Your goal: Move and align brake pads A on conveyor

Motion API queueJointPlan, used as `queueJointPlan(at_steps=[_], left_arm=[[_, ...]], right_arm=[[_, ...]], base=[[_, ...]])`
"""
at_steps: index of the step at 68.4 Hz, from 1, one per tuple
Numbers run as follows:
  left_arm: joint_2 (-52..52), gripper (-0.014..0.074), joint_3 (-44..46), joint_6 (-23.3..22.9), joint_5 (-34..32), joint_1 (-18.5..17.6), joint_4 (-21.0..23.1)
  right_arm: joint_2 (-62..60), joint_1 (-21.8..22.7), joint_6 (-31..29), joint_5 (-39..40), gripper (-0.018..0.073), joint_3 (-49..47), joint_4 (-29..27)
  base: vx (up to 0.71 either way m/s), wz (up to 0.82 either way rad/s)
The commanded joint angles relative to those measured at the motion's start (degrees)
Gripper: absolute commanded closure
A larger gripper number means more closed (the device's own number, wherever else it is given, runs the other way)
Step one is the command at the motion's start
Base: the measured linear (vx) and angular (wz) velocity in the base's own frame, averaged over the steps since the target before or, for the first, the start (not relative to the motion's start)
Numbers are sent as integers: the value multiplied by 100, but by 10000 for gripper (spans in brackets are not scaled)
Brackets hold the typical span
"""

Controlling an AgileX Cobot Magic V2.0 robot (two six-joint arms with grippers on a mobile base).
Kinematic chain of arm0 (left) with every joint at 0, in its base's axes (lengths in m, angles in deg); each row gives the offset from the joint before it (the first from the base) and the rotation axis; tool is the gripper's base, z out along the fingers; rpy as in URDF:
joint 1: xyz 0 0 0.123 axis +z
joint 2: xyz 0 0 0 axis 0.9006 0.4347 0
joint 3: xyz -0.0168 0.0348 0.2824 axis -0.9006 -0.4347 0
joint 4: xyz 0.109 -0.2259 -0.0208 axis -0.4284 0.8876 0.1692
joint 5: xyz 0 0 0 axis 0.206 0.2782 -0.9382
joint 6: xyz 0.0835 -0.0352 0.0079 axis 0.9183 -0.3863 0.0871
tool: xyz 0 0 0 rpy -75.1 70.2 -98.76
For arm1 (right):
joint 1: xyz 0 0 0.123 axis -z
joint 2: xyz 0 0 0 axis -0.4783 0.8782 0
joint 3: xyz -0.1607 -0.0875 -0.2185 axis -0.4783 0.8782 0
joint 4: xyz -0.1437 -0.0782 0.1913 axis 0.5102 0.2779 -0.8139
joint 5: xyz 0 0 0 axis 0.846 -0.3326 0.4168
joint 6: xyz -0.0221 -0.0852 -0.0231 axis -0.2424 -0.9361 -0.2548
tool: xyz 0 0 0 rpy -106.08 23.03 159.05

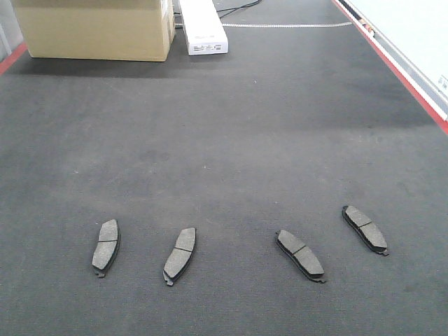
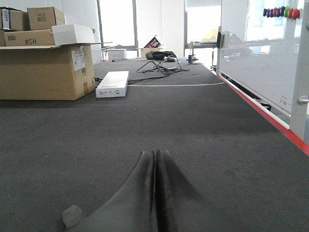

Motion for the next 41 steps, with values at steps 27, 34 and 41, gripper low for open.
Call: queueJointPlan(at_steps=[27,34,41], left_arm=[[-82,602,-94,-57,-442,1,23],[-82,602,-94,-57,-442,1,23],[-82,602,-94,-57,-442,1,23]], right_arm=[[-69,3,-47,396,571,71,20],[-69,3,-47,396,571,71,20],[-69,3,-47,390,571,71,20]], base=[[0,0],[0,0],[0,0]])
